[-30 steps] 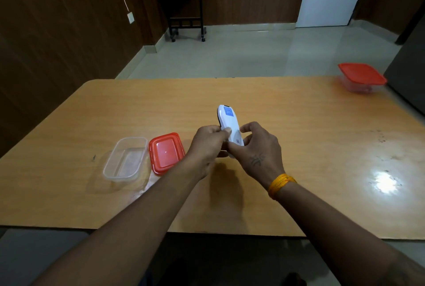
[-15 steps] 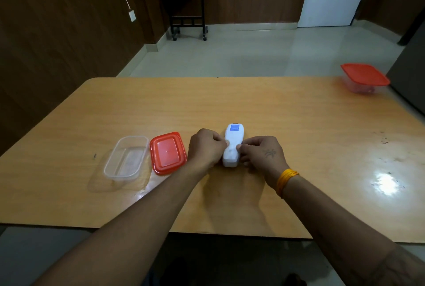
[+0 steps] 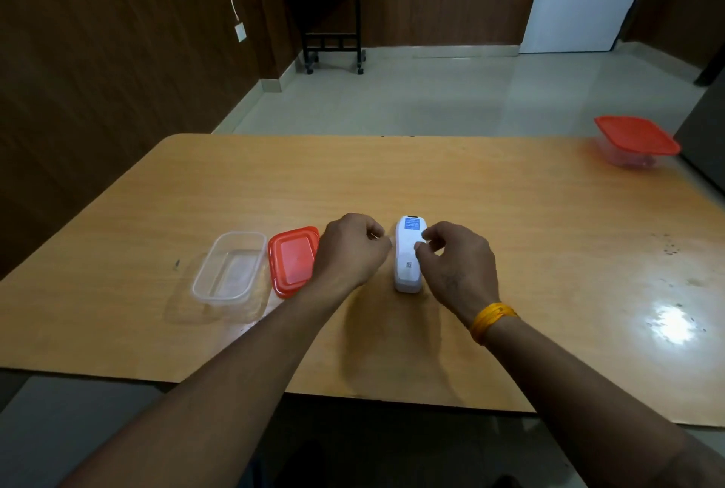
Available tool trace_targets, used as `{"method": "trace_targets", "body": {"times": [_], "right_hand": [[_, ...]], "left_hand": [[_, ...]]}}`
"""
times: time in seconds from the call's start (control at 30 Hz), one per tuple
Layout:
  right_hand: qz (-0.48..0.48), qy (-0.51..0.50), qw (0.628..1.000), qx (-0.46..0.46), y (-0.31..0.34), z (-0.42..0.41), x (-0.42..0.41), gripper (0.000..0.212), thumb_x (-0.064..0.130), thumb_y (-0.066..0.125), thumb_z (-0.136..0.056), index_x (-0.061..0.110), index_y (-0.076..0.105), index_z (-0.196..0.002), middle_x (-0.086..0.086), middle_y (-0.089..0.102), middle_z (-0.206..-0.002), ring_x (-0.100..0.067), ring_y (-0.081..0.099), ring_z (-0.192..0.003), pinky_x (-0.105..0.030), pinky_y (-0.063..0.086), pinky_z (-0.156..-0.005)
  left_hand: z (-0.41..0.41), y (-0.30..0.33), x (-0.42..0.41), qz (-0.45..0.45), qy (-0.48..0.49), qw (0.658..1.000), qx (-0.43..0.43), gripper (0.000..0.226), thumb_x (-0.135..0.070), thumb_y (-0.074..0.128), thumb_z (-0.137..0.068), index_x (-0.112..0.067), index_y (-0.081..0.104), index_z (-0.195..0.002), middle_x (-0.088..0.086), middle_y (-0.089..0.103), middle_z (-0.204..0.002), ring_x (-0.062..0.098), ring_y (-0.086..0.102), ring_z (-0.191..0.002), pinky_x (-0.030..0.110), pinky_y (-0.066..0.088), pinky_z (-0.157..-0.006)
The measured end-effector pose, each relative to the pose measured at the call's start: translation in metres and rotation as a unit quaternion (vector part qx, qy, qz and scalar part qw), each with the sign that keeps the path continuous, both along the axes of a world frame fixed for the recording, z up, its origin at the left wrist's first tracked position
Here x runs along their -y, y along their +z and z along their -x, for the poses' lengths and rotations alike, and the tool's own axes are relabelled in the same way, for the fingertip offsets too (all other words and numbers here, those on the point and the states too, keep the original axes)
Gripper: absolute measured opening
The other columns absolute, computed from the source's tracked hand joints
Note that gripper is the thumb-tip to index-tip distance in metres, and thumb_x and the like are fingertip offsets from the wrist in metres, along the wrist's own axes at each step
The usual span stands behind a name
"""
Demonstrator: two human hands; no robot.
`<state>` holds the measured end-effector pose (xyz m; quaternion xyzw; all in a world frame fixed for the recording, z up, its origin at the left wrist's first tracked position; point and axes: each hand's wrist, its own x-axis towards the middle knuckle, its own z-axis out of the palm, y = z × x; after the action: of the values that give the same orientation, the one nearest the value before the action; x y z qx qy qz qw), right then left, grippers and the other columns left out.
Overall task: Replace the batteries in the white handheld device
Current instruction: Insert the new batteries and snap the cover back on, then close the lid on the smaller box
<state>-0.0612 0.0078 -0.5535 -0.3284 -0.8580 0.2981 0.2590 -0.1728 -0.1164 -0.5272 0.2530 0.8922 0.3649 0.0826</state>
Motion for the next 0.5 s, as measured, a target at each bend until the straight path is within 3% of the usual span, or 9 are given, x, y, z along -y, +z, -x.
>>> {"method": "trace_targets", "body": {"times": [0.13, 0.27, 0.37, 0.5], "right_hand": [[-0.106, 0.061, 0.990, -0.064, 0.008, 0.000, 0.026, 0.015, 0.021, 0.074, -0.090, 0.012, 0.075, -0.102, -0.003, 0.074, -0.094, -0.025, 0.068, -0.081, -0.034, 0.050, -0.072], [-0.122, 0.143, 0.981, -0.040, 0.011, 0.015, 0.054, 0.020, 0.028, 0.069, -0.093, 0.017, 0.072, -0.109, -0.001, 0.070, -0.097, -0.024, 0.068, -0.080, -0.040, 0.056, -0.072], [-0.114, 0.213, 0.970, 0.019, 0.011, 0.031, 0.077, 0.031, 0.030, 0.065, -0.095, 0.018, 0.069, -0.123, -0.005, 0.068, -0.111, -0.028, 0.066, -0.098, -0.042, 0.055, -0.083], [-0.163, 0.290, 0.929, 0.161, 0.004, 0.044, 0.099, 0.046, 0.036, 0.053, -0.101, 0.025, 0.055, -0.146, -0.011, 0.055, -0.141, -0.036, 0.049, -0.128, -0.048, 0.052, -0.096]], "left_hand": [[0.005, 0.009, 0.032, 0.020, 0.011, 0.998, -0.057, 0.025, -0.041, 0.072, -0.095, -0.019, 0.081, -0.101, -0.004, 0.079, -0.098, 0.017, 0.070, -0.094, 0.027, 0.048, -0.077], [0.009, 0.012, 0.070, 0.101, 0.028, 0.988, -0.115, 0.021, -0.040, 0.073, -0.094, -0.020, 0.080, -0.088, -0.001, 0.076, -0.088, 0.024, 0.069, -0.086, 0.032, 0.054, -0.074], [0.011, 0.007, 0.089, 0.174, 0.044, 0.972, -0.151, 0.018, -0.034, 0.072, -0.094, -0.019, 0.079, -0.088, 0.004, 0.076, -0.088, 0.026, 0.069, -0.081, 0.031, 0.051, -0.068], [0.007, 0.001, 0.101, 0.244, 0.040, 0.959, -0.139, 0.030, -0.034, 0.065, -0.095, -0.016, 0.077, -0.115, 0.010, 0.076, -0.114, 0.034, 0.071, -0.105, 0.039, 0.059, -0.086]]}}
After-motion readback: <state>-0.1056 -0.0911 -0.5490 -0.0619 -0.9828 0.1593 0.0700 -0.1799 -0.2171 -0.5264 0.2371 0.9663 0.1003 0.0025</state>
